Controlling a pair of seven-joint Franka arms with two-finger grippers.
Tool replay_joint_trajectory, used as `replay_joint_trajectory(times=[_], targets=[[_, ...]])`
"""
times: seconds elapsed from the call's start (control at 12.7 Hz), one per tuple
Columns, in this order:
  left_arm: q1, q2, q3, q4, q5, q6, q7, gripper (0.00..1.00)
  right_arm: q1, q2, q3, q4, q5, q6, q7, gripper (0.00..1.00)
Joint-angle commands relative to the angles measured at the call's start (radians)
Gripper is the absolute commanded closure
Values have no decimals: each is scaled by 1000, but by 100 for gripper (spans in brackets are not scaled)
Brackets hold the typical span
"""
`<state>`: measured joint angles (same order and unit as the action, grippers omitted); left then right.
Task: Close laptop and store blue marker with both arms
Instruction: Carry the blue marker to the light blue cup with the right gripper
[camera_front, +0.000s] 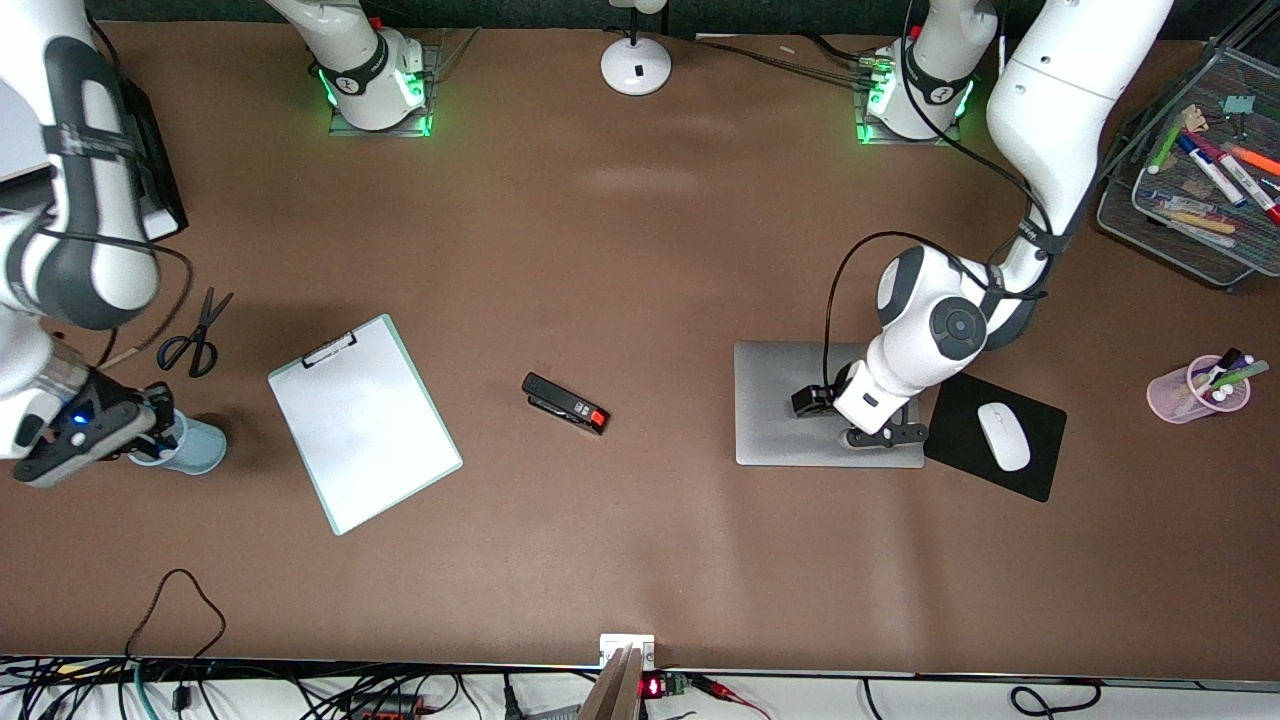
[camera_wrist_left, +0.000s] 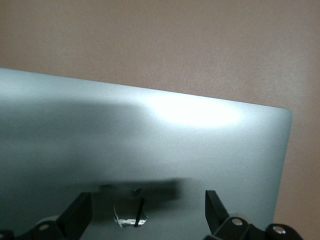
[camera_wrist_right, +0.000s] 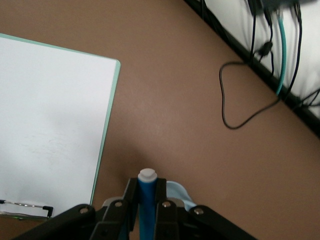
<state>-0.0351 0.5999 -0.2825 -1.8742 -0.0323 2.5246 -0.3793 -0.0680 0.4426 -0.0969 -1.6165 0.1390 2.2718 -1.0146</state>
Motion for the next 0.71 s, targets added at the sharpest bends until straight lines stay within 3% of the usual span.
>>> replay_joint_trajectory(times=[0.0, 0.24, 0.63], targets=[[-8, -83, 22, 26, 26, -139, -20, 0, -36, -35, 14, -17, 127, -11, -216, 100], [-5, -138, 22, 67, 61, -262, -21, 0, -73, -39, 13, -2, 296, -24, -463, 100], [0, -253, 20, 67, 164, -331, -21, 0, -159, -39, 11, 33, 506, -194, -740, 100]])
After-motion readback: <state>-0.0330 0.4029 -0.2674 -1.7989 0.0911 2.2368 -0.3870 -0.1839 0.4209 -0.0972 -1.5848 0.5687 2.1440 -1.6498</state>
